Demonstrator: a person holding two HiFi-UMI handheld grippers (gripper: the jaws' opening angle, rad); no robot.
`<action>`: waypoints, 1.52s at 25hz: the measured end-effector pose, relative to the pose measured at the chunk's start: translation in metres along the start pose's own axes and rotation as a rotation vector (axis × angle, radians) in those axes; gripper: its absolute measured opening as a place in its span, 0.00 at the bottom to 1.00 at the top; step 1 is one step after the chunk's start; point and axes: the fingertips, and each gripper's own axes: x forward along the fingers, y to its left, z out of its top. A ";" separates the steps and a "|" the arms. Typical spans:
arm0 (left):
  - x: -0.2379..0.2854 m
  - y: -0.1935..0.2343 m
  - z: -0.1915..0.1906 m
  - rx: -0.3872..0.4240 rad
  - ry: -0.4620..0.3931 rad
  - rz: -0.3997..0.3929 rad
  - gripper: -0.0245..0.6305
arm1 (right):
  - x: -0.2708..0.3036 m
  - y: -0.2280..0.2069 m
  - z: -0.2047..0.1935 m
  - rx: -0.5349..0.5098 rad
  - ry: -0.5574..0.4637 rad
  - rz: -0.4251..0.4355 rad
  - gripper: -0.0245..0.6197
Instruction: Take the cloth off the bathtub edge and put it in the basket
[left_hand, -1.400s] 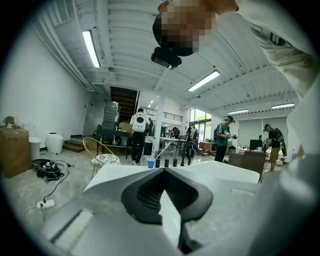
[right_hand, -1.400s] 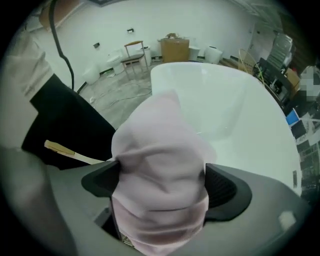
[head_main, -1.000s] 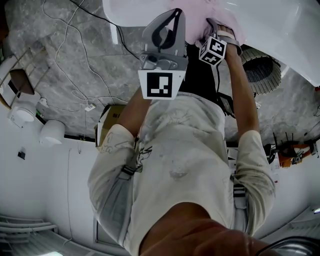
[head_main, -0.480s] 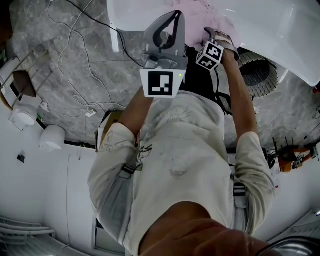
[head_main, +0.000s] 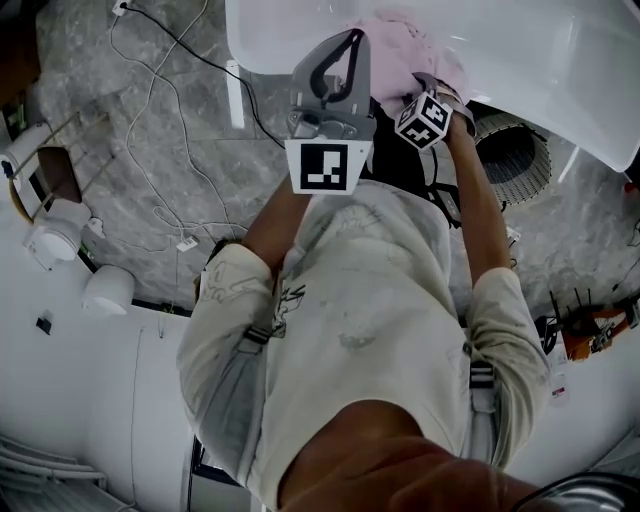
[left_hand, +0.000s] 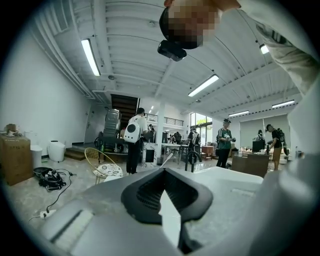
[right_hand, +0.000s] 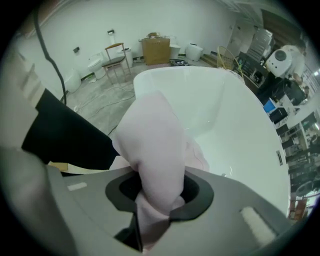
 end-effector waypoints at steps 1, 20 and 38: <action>-0.001 -0.001 0.004 0.005 0.000 -0.002 0.04 | -0.007 -0.002 0.002 0.035 -0.015 0.003 0.22; -0.015 -0.009 0.099 0.052 -0.145 0.059 0.04 | -0.207 -0.080 0.054 0.478 -0.537 -0.243 0.22; -0.022 -0.034 0.216 0.098 -0.312 0.074 0.04 | -0.476 -0.149 0.095 0.521 -1.158 -0.755 0.22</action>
